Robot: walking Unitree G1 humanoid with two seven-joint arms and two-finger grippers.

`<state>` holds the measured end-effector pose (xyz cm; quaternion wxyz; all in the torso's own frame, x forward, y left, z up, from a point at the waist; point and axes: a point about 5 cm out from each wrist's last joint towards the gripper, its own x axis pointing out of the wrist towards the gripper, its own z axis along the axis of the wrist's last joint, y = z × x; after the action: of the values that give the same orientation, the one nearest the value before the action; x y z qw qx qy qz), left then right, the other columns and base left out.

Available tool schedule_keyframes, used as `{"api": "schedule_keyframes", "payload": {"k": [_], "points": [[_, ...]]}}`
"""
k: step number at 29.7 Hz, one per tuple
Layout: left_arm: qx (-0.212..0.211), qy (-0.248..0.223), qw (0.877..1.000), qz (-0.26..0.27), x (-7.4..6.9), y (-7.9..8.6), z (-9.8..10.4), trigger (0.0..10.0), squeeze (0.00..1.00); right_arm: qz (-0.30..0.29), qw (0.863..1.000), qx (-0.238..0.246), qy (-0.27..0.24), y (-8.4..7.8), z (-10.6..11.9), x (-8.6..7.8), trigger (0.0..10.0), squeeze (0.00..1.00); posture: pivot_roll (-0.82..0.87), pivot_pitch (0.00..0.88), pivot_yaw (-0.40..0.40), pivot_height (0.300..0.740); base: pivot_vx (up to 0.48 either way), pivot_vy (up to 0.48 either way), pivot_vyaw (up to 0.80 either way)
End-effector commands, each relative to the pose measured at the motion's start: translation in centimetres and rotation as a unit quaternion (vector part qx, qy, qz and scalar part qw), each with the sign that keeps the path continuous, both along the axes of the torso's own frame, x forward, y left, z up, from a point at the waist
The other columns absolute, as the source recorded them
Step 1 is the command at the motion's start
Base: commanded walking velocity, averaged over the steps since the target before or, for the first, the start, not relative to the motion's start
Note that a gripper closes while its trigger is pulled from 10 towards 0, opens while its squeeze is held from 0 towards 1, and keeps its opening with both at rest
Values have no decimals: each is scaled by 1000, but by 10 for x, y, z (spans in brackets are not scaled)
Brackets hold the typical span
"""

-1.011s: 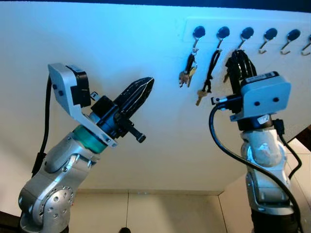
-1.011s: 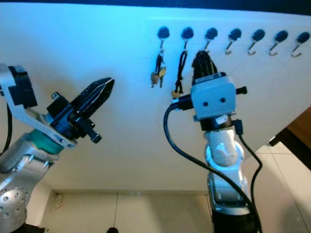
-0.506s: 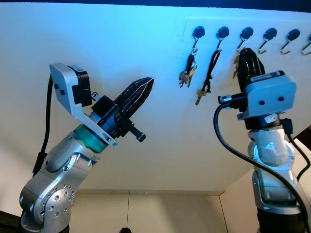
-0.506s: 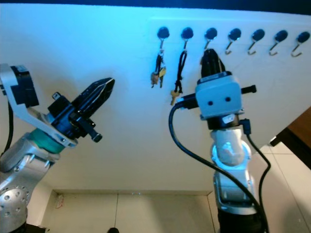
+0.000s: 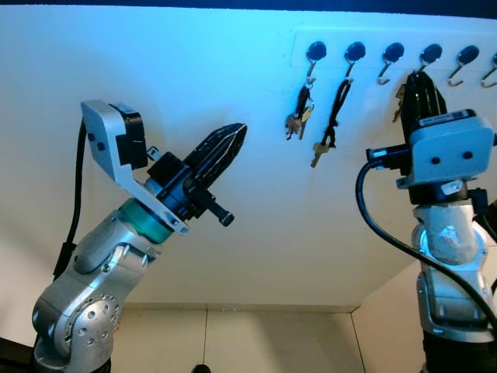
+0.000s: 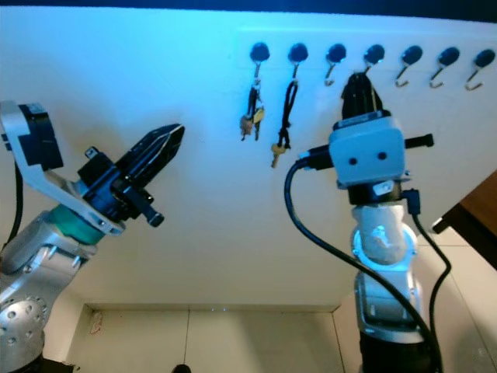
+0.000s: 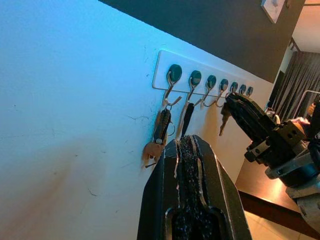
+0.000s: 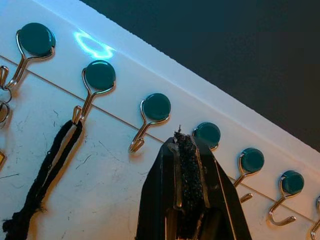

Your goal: Hang keys on a hook

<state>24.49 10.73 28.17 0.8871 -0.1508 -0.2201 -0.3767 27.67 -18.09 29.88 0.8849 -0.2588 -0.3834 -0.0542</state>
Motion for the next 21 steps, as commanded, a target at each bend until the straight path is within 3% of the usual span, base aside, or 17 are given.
{"api": "schedule_keyframes", "payload": {"k": [1,21], "points": [[2,2,1000,-4,0,-1,0,10000,0,2,1000,-2,-4,-1,2,0,10000,0,-177,64,92,740,0,0,0],[-3,4,1000,-2,-1,-1,1,10000,0,41,998,-20,42,6,-5,13,10000,0,-170,69,87,740,0,0,0]]}}
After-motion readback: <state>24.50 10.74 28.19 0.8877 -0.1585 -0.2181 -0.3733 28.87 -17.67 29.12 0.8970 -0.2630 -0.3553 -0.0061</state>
